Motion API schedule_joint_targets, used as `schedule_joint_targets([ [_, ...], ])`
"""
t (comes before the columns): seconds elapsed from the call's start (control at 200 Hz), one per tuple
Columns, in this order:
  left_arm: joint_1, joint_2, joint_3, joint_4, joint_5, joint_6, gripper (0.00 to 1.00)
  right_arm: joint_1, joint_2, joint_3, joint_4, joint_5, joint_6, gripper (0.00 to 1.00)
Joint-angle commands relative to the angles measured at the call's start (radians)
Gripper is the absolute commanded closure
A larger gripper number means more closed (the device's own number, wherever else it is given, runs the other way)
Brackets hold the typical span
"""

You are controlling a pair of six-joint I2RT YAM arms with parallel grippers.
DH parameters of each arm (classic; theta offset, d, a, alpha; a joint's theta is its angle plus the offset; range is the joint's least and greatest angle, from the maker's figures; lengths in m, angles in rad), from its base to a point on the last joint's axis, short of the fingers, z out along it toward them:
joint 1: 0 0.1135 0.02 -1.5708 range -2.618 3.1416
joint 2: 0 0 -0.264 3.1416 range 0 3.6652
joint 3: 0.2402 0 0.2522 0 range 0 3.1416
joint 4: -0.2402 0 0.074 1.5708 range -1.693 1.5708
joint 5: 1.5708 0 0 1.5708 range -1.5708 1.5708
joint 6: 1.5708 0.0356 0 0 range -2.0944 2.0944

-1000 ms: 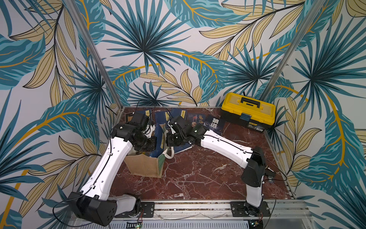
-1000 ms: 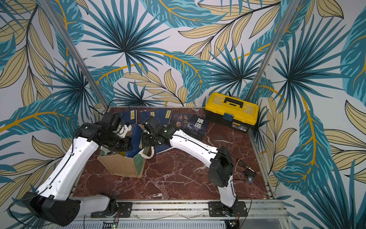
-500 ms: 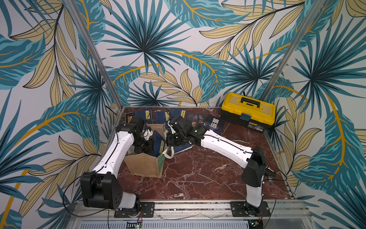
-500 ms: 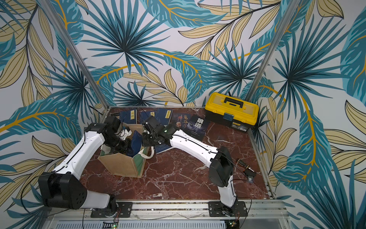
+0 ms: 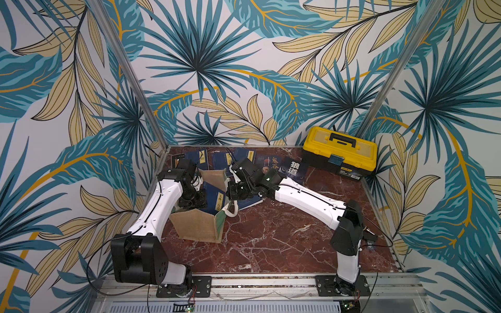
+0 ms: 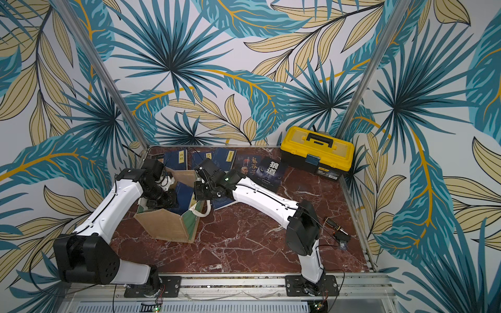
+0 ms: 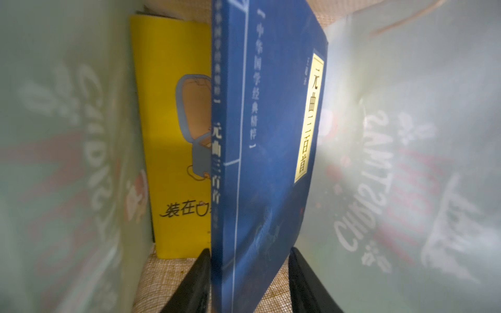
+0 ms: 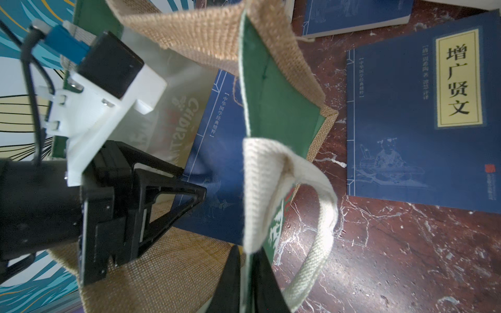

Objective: Put the books into the canvas bag
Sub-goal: Place the book in the canvas bag.

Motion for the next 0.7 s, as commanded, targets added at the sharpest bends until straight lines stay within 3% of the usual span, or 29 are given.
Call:
schedule_joint_targets([
  [0.0, 0.006, -0.046, 0.041, -0.025, -0.076, -0.004, 0.51, -0.002, -0.008, 0.006, -0.024, 0.004, -0.02, 0.84],
  [0.22, 0.005, -0.118, 0.091, -0.035, -0.117, -0.007, 0.49, -0.001, -0.001, 0.02, -0.034, 0.008, -0.024, 0.72],
  [0.481, -0.005, -0.206, 0.154, -0.034, -0.057, -0.041, 0.49, -0.002, -0.044, 0.024, -0.048, 0.048, -0.057, 0.57],
  [0.696, -0.134, -0.245, 0.26, -0.032, -0.052, -0.127, 0.49, -0.007, -0.156, -0.017, -0.064, 0.137, -0.105, 0.47],
])
